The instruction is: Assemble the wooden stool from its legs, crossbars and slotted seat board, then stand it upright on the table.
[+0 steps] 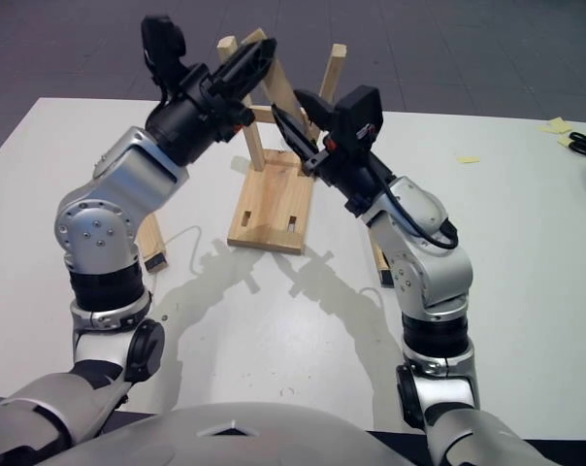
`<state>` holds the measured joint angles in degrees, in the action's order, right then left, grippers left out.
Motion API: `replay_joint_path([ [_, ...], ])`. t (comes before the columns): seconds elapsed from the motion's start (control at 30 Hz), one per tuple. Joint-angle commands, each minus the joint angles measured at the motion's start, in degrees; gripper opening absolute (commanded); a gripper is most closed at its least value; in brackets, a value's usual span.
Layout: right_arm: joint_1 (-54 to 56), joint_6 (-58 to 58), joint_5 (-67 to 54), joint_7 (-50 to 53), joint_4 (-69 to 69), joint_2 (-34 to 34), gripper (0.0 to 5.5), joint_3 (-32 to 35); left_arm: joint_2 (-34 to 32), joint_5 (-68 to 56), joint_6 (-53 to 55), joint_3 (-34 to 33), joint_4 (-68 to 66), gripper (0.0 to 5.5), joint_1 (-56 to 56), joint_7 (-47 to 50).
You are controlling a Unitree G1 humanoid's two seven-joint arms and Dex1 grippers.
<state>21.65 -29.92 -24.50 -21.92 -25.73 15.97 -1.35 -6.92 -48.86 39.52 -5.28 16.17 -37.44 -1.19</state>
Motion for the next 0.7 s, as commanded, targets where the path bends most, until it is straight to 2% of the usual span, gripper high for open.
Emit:
replay_joint_path([
  [0.03,-1.5,-0.5,1.7,2.1,1.9,2.1,2.74,3.8,-8.7,16.1,-6.2,-3.7,-0.5,0.41,-0.2,6.3],
  [0.1,-2.8,-0.4,2.5,3.5,1.7,2.7,3.06,6.1,-11.0,23.5,-7.6,-3.5,2.7,0.41,5.6,9.0],
  [0.17,-4.0,-0.6,2.9,5.1,1.2,2.7,3.37,7.5,-10.5,28.3,-7.7,-2.7,6.1,0.41,12.6,11.5],
  [0.27,-5.5,-0.3,3.4,6.4,0.8,2.3,3.8,8.3,-5.2,29.5,-7.3,-2.9,9.3,0.41,21.9,14.7],
  [0.33,-6.7,0.3,4.2,7.2,0.5,1.8,4.08,7.9,-0.6,26.6,-7.1,-5.5,8.5,0.41,24.0,16.0],
  [0.43,-8.6,1.5,5.2,8.9,-0.3,0.2,4.51,6.8,3.4,19.2,-6.9,-11.6,4.8,0.41,21.9,15.7],
  [0.6,-13.3,4.0,7.0,12.6,-2.7,-3.8,5.34,5.9,-3.8,19.0,-10.8,-17.1,-5.7,0.41,12.5,10.3],
  [0.7,-15.6,5.6,8.6,15.2,-4.0,-6.7,5.4,4.5,-8.4,21.1,-11.7,-18.6,-12.3,0.41,8.0,8.7],
])
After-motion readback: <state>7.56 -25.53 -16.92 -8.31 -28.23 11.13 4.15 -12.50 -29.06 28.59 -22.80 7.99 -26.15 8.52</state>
